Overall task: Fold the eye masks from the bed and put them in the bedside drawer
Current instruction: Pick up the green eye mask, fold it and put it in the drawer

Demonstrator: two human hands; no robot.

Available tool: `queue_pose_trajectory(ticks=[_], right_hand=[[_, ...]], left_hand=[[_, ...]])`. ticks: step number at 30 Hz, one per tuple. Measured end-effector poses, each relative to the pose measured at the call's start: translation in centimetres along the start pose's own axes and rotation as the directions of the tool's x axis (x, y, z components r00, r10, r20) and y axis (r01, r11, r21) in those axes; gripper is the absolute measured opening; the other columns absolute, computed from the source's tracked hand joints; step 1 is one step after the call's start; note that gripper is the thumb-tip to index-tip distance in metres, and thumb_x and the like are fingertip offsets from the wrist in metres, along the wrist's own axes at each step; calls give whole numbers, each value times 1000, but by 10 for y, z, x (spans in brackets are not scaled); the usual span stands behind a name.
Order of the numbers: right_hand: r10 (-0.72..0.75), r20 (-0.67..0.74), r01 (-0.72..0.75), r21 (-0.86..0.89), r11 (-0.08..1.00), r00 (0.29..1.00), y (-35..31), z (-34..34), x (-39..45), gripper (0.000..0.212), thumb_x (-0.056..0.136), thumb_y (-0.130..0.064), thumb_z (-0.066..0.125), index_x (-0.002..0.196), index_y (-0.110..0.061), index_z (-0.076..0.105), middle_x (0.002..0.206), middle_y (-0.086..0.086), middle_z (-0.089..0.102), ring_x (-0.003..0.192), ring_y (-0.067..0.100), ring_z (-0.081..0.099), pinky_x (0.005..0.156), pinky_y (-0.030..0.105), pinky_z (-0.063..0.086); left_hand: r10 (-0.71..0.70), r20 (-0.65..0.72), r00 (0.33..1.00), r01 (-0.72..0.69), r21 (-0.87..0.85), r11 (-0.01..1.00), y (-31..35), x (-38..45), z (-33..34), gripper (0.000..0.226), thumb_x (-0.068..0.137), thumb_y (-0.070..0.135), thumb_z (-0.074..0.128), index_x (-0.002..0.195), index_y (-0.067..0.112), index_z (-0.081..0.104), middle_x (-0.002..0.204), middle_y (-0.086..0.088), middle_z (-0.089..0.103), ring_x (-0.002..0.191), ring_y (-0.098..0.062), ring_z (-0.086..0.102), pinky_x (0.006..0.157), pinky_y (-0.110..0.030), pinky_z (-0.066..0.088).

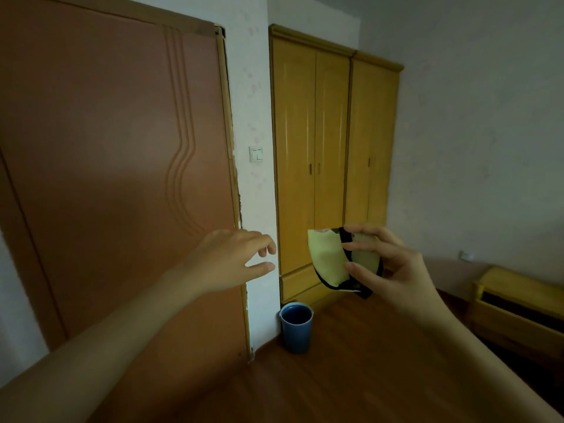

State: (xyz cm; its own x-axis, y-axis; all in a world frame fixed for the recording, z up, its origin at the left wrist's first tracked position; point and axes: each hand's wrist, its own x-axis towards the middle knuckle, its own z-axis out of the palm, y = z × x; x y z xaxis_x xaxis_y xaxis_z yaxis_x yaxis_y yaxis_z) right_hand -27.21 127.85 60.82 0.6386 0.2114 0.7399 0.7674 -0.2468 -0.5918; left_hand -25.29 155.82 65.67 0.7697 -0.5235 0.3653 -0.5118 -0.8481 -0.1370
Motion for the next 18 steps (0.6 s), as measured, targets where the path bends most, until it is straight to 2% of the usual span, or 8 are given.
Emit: queue_pose_trajectory(ticks=[4,10,13,16,18], right_hand=[[39,-27,-41,-79,996,999,24,-3,14,24,79,-24,70,103,-21,71,128,-10,54,122,11,52,76,29,60],[116,-46,-120,-106,987,992,73,-37,30,24,80,-14,70,104,-16,71,128,-12,54,122,12,53,77,31,60],[109,-74,-118,-138,983,991,108,-67,42,24,80,-20,70,103,-16,71,127,-12,55,122,10,52,76,31,60],[90,-98,-104,-153,983,991,152,-101,57,26,80,-29,69,103,-18,72,127,-8,55,123,15,52,79,35,60],[125,-118,-140,-133,981,985,183,-127,68,26,80,-29,69,102,-17,72,128,-7,54,122,15,53,80,37,59]], left_hand=[[56,-6,998,-56,-69,996,-14,43,26,31,89,56,44,115,40,51,107,23,58,93,2,55,80,-29,48],[135,-72,988,-146,-169,975,-6,120,70,29,88,59,43,112,41,50,103,24,58,93,-1,57,76,-29,48],[188,-67,980,-197,-183,963,9,170,89,31,89,57,43,114,40,49,106,24,57,95,1,54,75,-28,46],[223,-60,973,-231,-204,951,24,228,108,29,91,55,44,115,40,49,109,23,57,97,0,54,76,-28,47],[234,-78,969,-246,-222,944,36,271,121,29,91,55,44,115,40,49,108,23,56,97,-2,54,77,-31,49]])
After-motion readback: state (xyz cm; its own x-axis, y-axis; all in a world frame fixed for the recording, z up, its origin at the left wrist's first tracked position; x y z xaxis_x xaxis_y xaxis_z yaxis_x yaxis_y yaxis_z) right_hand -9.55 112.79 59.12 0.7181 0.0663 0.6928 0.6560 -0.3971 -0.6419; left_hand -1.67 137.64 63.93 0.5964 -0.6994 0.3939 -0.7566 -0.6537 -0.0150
